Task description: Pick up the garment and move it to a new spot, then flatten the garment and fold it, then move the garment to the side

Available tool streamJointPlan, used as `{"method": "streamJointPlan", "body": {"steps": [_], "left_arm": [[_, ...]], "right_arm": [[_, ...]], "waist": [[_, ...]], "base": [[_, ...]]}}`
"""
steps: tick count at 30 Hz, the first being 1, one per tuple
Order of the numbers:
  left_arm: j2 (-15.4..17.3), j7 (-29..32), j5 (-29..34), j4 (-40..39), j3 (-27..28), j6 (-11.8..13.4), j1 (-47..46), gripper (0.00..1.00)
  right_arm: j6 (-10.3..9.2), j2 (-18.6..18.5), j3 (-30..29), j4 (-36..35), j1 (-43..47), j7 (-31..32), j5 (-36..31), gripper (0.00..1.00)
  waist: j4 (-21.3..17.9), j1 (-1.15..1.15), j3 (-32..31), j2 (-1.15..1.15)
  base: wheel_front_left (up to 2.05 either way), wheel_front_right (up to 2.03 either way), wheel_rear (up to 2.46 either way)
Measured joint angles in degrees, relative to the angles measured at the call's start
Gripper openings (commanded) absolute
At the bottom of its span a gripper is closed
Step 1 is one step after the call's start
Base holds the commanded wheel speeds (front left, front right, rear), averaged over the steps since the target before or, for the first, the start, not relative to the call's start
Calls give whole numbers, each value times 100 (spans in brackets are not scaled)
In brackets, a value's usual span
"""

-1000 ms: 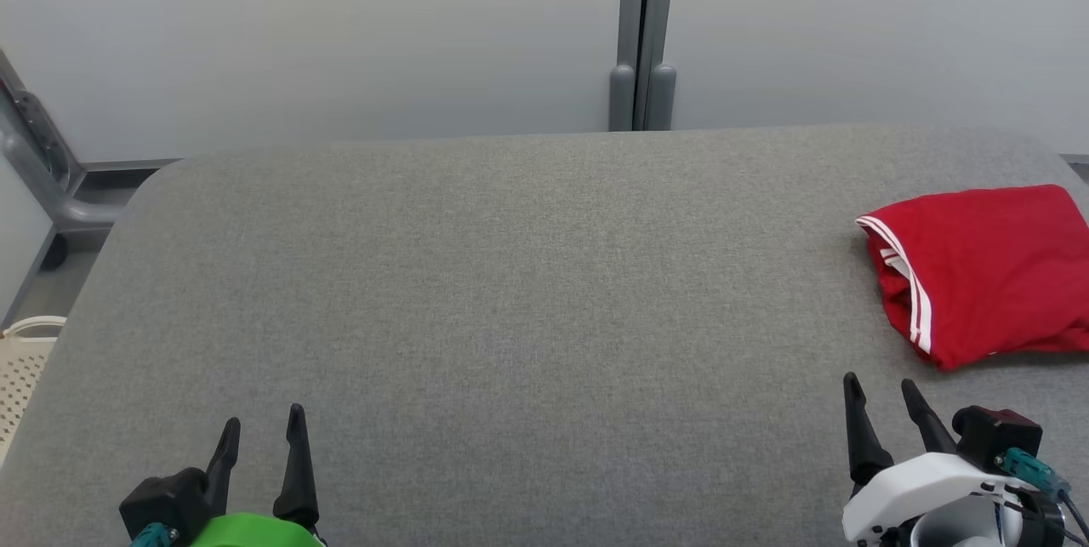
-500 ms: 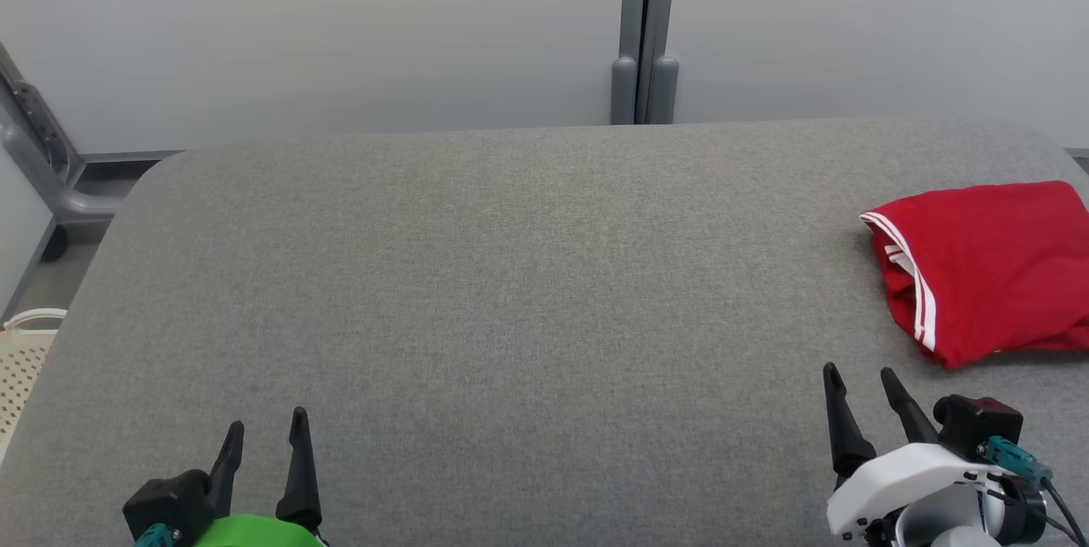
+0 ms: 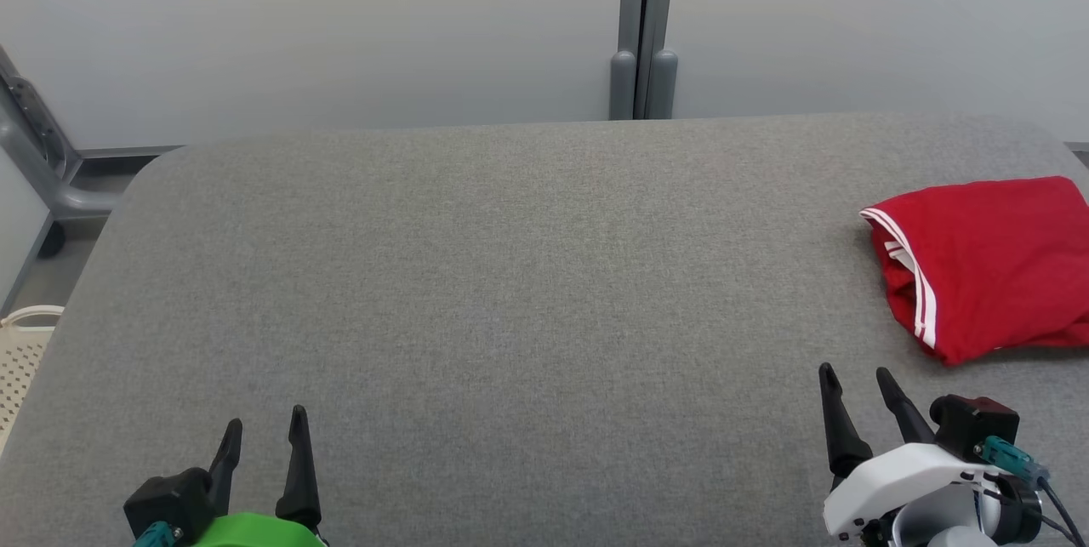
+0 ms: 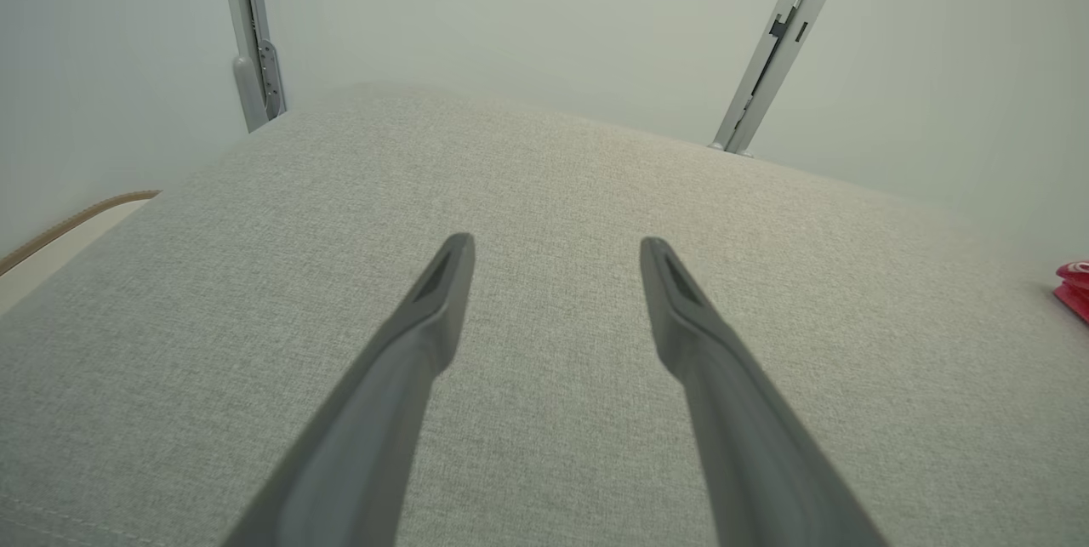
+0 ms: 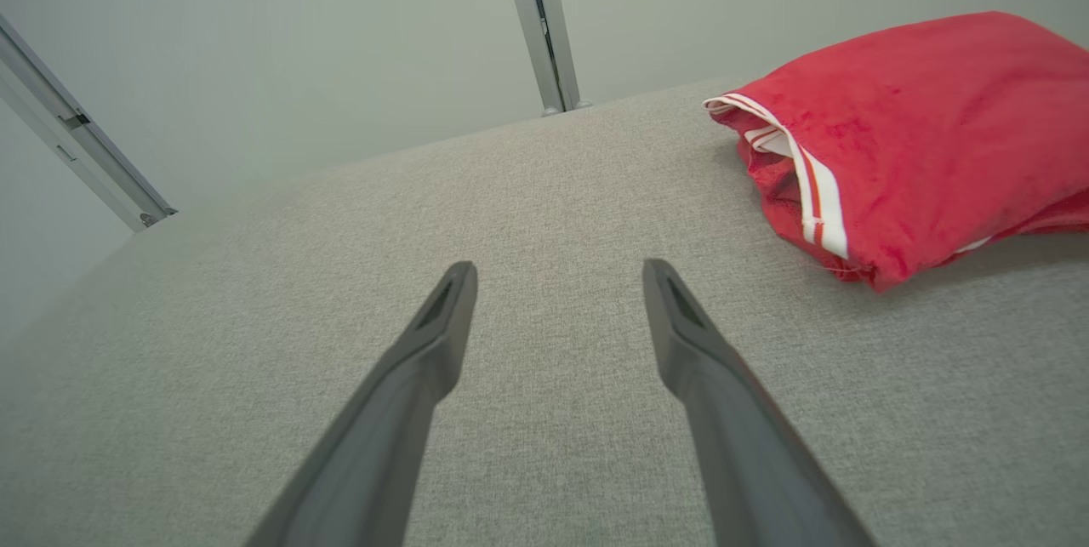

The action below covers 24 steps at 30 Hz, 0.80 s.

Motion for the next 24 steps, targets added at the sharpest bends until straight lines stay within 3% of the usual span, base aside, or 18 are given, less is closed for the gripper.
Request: {"method": "streamJointPlan", "body": {"steps": [8, 9, 15, 24], "left_arm": [[23, 41, 65, -42, -65, 68, -5, 100], [23, 41, 65, -46, -68, 70, -5, 0], [-109, 85, 11, 200, -142, 60, 86, 0], [-230, 297, -690, 372, 80, -145, -37, 0]], "right_arm": [[0, 1, 33, 23, -7, -36, 4, 100], [0, 0, 31, 27, -12, -38, 4, 0], [0, 52, 14, 274, 166, 11, 76, 0], [0, 49, -98, 219, 148, 153, 961, 0]], "waist": [[25, 0, 23, 0], [27, 0, 25, 0], [26, 0, 33, 0], [3, 0, 65, 0]], "base": [[0, 0, 0], [0, 0, 0], [0, 0, 0], [0, 0, 0]]}}
